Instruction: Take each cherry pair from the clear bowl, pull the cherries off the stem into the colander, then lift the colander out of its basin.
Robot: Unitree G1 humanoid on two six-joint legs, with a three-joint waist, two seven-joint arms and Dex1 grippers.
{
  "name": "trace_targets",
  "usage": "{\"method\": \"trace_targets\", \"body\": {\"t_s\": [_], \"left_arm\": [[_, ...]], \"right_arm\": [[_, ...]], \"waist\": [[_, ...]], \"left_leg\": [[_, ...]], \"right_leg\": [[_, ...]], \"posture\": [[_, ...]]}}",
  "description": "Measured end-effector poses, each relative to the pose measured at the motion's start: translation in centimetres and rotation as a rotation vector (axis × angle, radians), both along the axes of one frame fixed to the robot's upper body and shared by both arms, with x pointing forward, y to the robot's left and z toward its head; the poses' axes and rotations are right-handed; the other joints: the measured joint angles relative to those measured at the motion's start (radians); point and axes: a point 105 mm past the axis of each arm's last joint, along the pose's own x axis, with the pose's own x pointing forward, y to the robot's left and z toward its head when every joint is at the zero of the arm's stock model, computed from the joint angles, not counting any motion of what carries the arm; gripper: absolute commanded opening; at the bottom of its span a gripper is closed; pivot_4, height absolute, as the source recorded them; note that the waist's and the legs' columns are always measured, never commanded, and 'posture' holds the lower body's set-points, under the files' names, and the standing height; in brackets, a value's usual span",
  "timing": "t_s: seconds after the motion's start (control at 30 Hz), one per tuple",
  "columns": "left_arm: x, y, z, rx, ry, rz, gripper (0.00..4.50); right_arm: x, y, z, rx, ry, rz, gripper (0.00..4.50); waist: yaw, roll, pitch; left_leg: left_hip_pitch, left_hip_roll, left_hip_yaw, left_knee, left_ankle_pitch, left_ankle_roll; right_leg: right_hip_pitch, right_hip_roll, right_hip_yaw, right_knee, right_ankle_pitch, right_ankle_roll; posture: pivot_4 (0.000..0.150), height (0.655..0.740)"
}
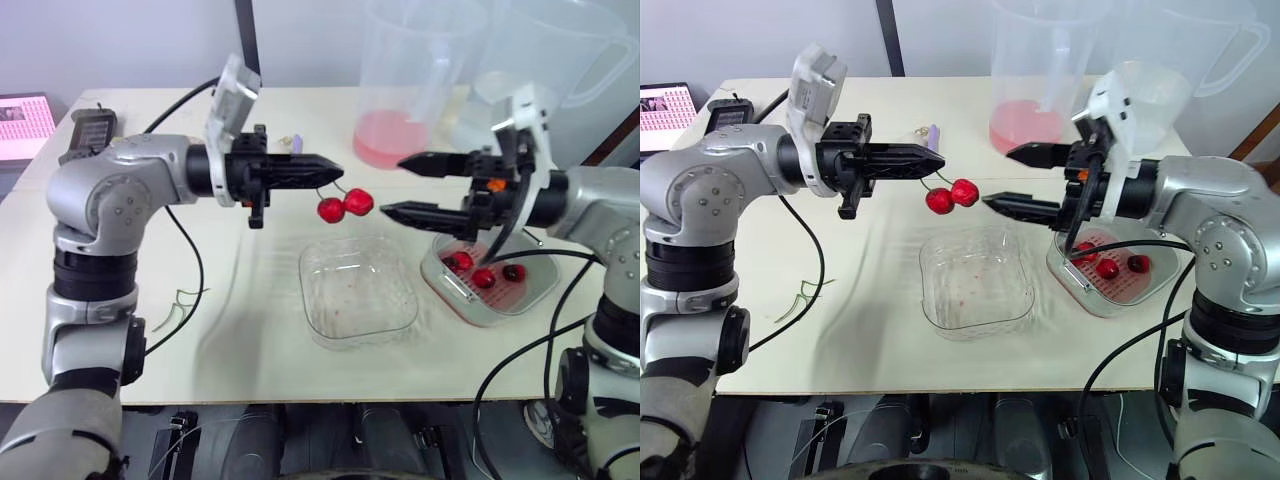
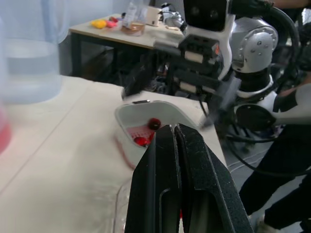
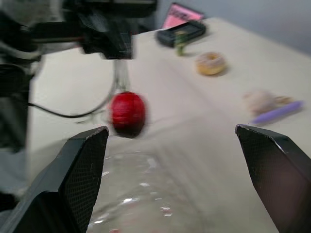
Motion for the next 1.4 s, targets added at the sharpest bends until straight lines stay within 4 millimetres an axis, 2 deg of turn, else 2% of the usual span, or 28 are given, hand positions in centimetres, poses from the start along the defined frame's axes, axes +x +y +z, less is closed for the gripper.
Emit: {"method": "trace_targets", "body": {"t_s": [0.3, 0.4, 0.53, 0.9, 0.93, 1.0, 1.23, 1.4], "left_arm": [[0.0, -0.1, 0.0, -0.003, 0.006, 0.015, 0.00], [-0.3, -0.2, 0.1, -0.003, 0.006, 0.005, 0.00], [-0.4, -0.3, 0.1, -0.008, 0.008, -0.005, 0.00], [-0.4, -0.3, 0.1, -0.010, 0.011, -0.008, 0.00], [-0.4, -0.3, 0.1, -0.010, 0.011, -0.008, 0.00], [-0.4, -0.3, 0.1, -0.010, 0.010, -0.007, 0.00], [-0.4, -0.3, 0.1, -0.014, 0.006, -0.006, 0.00], [-0.4, -0.4, 0.1, -0.016, 0.010, -0.011, 0.00]], "right_arm": [[0.2, 2.4, -0.8, 0.028, 0.044, 0.037, 4.46], [0.4, 2.8, -1.0, 0.044, 0.058, 0.030, 3.54], [0.5, 3.0, -0.4, 0.055, 0.047, 0.027, 1.64], [0.6, 2.8, -0.8, 0.020, 0.044, 0.003, 1.64], [0.6, 2.8, -0.8, 0.022, 0.044, 0.003, 1.14], [0.6, 2.8, -0.8, 0.024, 0.043, 0.001, 0.50], [0.2, 2.8, -0.8, 0.028, 0.051, 0.021, 0.50], [-0.3, 1.8, -1.1, 0.000, 0.060, 0.013, 0.50]], "waist": [[0.006, 0.000, 0.000], [0.005, 0.000, 0.000], [0.005, 0.000, 0.000], [0.004, 0.000, 0.000], [0.004, 0.000, 0.000], [0.004, 0.000, 0.000], [0.005, 0.000, 0.000], [0.007, 0.000, 0.000]], "left_leg": [[-0.001, 0.000, 0.000, 0.001, 0.000, 0.000], [-0.001, 0.000, 0.000, 0.000, 0.000, 0.000], [-0.001, 0.000, 0.000, 0.000, 0.000, 0.000], [-0.001, 0.000, 0.000, 0.000, 0.000, 0.000], [-0.001, 0.000, 0.000, 0.000, 0.000, 0.000], [-0.001, 0.000, 0.000, 0.000, 0.000, 0.000], [-0.001, 0.000, 0.000, 0.000, 0.000, 0.000], [-0.001, 0.000, 0.000, 0.000, 0.000, 0.000]], "right_leg": [[0.000, 0.000, 0.000, -0.001, 0.002, 0.003], [0.000, 0.000, 0.000, -0.001, 0.002, 0.003], [0.000, 0.000, 0.000, -0.001, 0.001, 0.003], [0.000, 0.000, 0.000, -0.001, 0.001, 0.003], [0.000, 0.000, 0.000, -0.001, 0.001, 0.003], [0.000, 0.000, 0.000, -0.001, 0.001, 0.003], [0.000, 0.000, 0.000, -0.001, 0.001, 0.002], [0.000, 0.000, 0.000, -0.002, 0.000, 0.000]], "posture": [[0.150, 0.7400], [0.150, 0.7400], [0.150, 0.7400], [0.150, 0.7400], [0.150, 0.7400], [0.150, 0.7400], [0.150, 0.7400], [0.150, 0.7400]]}}
